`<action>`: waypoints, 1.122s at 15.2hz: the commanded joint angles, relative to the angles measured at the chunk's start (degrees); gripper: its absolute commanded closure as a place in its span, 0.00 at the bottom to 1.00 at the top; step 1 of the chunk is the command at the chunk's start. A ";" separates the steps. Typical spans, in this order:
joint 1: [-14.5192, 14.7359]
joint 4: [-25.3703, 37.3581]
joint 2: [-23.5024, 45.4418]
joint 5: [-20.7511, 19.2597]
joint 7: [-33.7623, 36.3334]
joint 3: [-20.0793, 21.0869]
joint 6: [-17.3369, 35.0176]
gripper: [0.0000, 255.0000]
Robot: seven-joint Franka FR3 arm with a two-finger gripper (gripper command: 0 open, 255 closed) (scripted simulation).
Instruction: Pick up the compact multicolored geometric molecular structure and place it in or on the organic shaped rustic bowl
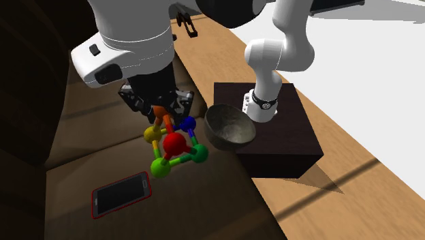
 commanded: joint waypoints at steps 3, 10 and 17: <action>0.10 3.21 0.10 0.16 -0.29 0.14 -3.09 1.00; 0.24 9.28 0.80 0.59 -0.97 0.24 -8.49 1.00; 0.79 5.73 -7.91 -2.52 2.59 3.28 -13.39 1.00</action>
